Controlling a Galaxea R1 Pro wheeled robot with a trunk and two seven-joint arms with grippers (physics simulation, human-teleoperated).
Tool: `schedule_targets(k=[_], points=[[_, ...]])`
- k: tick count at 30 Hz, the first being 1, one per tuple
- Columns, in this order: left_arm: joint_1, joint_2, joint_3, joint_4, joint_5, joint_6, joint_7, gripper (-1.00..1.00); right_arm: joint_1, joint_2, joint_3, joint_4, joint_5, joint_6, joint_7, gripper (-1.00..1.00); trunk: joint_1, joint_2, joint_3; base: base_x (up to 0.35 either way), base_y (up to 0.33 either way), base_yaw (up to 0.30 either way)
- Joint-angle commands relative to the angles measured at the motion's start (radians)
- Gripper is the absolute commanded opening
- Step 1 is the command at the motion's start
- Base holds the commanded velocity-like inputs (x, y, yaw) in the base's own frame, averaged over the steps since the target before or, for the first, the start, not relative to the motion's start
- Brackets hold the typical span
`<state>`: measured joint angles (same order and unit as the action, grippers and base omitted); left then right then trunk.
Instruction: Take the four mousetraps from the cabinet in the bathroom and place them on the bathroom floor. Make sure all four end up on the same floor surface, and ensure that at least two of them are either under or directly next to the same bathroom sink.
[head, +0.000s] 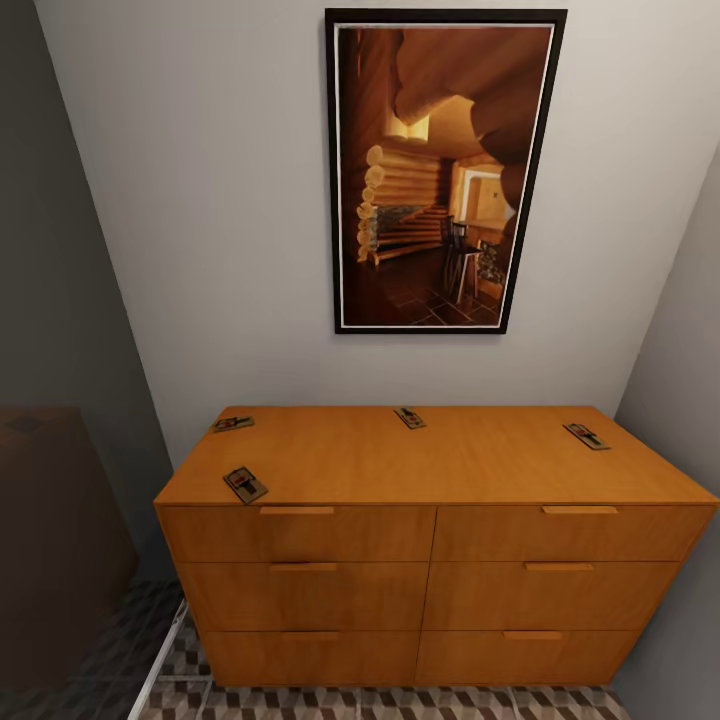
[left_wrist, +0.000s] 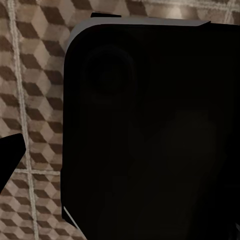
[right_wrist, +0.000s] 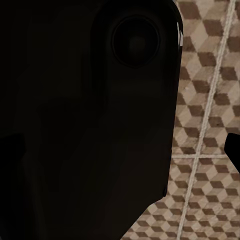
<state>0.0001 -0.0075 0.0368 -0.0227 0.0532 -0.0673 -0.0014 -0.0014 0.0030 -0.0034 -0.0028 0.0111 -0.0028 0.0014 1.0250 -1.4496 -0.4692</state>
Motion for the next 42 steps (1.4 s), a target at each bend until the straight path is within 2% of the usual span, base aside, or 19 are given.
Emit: schedule_targets(k=[1,25,37,42], points=[[0.000,-0.001,0.003,0.000,0.005,-0.002,0.000,1.00,0.000,0.000,0.000,0.000,0.001,0.000,0.000,1.00,0.000,0.000,-0.001,0.000,0.000,0.000],[0.000,-0.002,0.002,0.000,0.005,-0.001,0.000,1.00,0.000,0.000,-0.003,-0.001,-0.001,-0.003,0.000,1.00,0.000,0.000,-0.001,0.000,0.000,0.000],[0.000,-0.004,0.003,-0.002,0.005,-0.003,0.003,1.00,0.000,0.000,-0.002,-0.002,0.000,-0.032,0.000,1.00,0.000,0.000,-0.001,0.000,0.000,0.000],[0.000,-0.013,-0.001,-0.006,0.004,-0.004,0.004,1.00,0.000,-0.001,-0.001,-0.004,0.000,-0.034,0.002,1.00,0.000,0.000,-0.001,0.000,0.000,0.000]])
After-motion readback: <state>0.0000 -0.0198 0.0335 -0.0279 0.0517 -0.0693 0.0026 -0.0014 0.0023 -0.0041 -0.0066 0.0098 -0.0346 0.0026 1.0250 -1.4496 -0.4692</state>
